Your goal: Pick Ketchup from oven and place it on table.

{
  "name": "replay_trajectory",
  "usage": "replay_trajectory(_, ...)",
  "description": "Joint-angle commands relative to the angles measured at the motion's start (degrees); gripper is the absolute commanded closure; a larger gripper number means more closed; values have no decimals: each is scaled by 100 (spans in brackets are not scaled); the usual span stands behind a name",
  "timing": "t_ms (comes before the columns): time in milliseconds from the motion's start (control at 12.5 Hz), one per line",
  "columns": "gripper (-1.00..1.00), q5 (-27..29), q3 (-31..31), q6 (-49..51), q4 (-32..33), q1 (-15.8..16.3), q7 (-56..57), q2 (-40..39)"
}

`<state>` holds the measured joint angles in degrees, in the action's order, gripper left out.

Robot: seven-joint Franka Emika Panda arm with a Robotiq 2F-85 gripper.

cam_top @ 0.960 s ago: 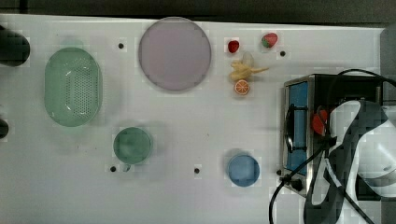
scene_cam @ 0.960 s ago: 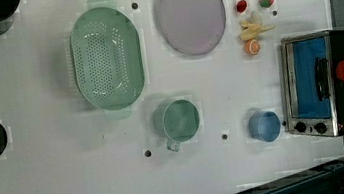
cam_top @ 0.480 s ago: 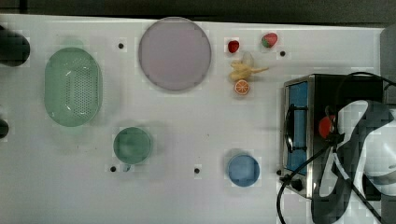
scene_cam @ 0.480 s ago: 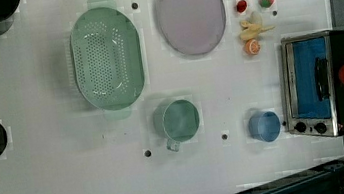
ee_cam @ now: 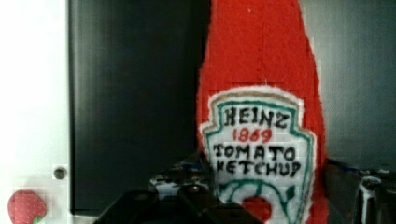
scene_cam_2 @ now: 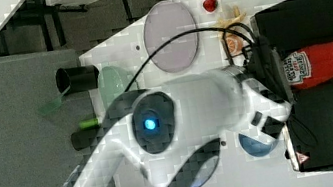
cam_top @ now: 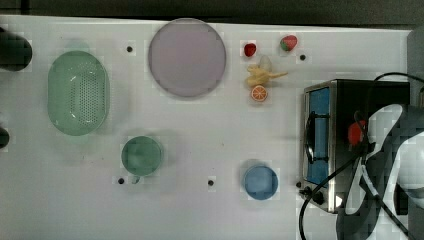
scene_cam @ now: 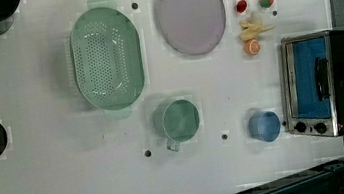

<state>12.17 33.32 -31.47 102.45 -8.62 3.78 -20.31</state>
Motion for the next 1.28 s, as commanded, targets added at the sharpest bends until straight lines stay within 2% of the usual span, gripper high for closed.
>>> replay_trajectory(80, -27, -292, -15, 440, -594, 468, 217, 467)
replay_trajectory(320, -27, -482, -179, 1507, -985, 916, 251, 944)
replay_trajectory(640, -27, -504, -817, 2335, -987, 1389, 250, 1475)
replay_trajectory(800, -27, -558, -1226, 2381, -875, 1528, 250, 1585)
replay_trajectory(960, -27, -894, -1623, 2380, -733, 1638, 250, 1598)
replay_trajectory(1120, -27, -1266, -1981, 2360, -451, 1718, 250, 1597)
replay_trajectory(1280, -27, -1383, -2219, 2314, -37, 1742, 244, 1601)
